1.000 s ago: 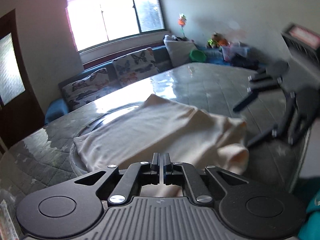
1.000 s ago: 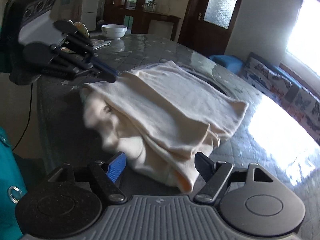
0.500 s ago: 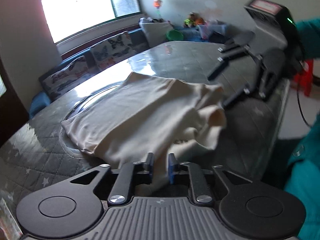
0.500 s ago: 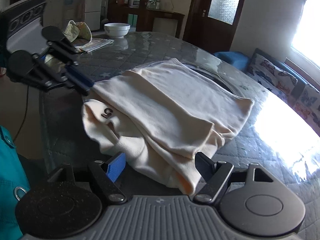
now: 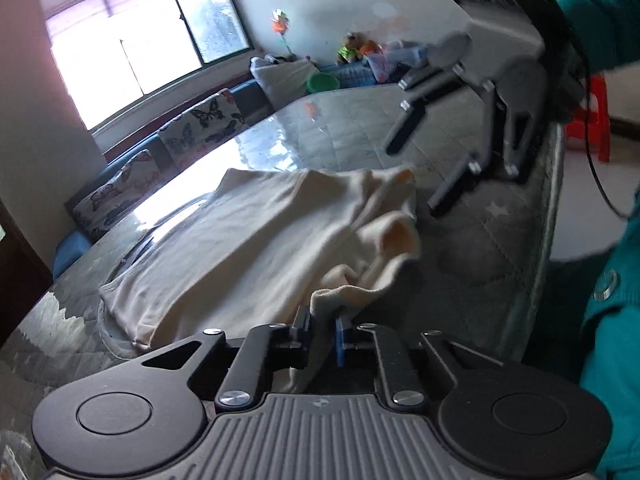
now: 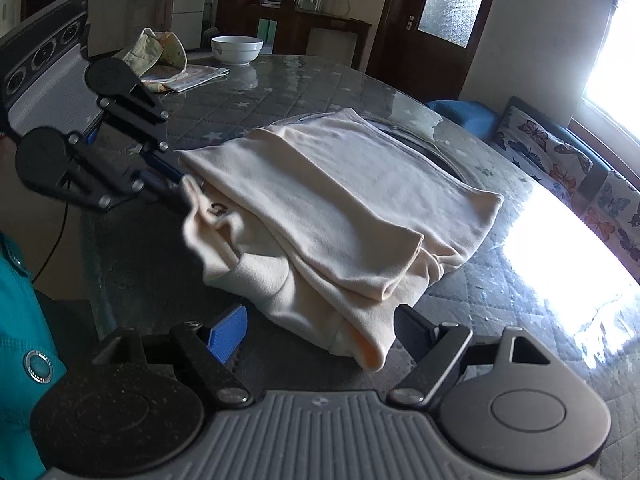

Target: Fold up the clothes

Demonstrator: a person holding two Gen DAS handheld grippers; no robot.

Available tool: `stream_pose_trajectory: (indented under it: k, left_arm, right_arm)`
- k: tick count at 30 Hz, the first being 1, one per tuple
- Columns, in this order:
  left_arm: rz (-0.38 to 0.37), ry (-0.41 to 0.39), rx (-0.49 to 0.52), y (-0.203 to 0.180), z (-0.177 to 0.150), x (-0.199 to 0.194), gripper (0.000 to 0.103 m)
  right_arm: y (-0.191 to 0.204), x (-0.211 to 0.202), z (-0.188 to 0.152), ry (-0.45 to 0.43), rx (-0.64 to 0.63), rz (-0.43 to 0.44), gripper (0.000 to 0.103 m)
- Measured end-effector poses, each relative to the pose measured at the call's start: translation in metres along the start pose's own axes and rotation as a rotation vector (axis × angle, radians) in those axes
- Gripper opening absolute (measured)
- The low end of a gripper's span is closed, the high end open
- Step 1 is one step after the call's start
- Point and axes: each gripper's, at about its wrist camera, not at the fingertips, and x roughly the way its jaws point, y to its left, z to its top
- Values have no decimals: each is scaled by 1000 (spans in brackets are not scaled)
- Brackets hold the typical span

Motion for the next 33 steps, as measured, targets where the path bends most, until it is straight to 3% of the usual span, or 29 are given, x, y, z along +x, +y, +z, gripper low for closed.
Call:
stream_pose_trajectory:
  k: [6, 13, 16, 17, 19, 21, 24, 30, 33]
  left_arm:
    - [27, -39, -129, 29, 15, -1, 9]
    - [21, -50, -186, 43, 26, 4, 9]
    - [18, -46, -199, 43, 24, 3, 9]
    - [18, -45, -203, 43, 23, 2, 9]
    - [17, -43, -210, 42, 20, 1, 9]
    - [16, -42, -216, 40, 17, -1, 9]
    - [29, -34, -203, 33, 10, -5, 14]
    - [96, -2, -174, 20, -6, -13, 38]
    - [135, 12, -149, 16, -14, -13, 44]
  right_arm:
    - [4, 6, 2, -26, -29, 8, 83]
    - [6, 29, 15, -78, -52, 20, 81]
    - [1, 40, 19, -66, -26, 42, 66]
    - [-1, 44, 19, -58, -7, 45, 54]
    - [-6, 48, 20, -48, 29, 52, 47]
    - [-11, 47, 21, -51, 63, 60, 25]
    - [-19, 44, 24, -53, 134, 86, 16]
    - [-27, 42, 28, -56, 184, 100, 15]
    - [-30, 38, 31, -64, 201, 101, 14]
